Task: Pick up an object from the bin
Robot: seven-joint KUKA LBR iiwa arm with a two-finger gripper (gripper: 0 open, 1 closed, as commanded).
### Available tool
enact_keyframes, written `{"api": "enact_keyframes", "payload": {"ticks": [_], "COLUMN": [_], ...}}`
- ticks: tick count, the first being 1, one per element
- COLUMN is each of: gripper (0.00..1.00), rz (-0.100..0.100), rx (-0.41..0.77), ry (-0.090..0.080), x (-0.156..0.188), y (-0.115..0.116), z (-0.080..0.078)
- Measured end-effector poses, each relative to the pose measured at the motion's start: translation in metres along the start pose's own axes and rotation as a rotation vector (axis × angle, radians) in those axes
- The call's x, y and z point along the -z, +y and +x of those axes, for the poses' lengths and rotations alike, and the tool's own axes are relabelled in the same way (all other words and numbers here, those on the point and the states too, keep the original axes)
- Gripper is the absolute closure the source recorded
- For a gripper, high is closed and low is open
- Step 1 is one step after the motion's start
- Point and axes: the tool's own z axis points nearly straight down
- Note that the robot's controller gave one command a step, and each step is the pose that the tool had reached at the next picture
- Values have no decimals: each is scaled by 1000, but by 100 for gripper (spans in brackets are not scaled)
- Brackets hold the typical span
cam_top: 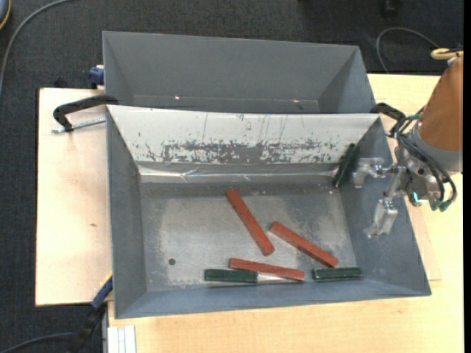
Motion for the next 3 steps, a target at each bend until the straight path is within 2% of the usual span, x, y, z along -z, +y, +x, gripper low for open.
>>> {"api": "enact_keyframes", "payload": {"ticks": [1, 2, 3], "gripper": [0, 100, 0], "rz": [-2, 2, 1], "rx": [149, 146, 147], "ry": [3, -8, -7], "x": [-140, -134, -135], "y": [52, 50, 50], "z": [16, 12, 13]}}
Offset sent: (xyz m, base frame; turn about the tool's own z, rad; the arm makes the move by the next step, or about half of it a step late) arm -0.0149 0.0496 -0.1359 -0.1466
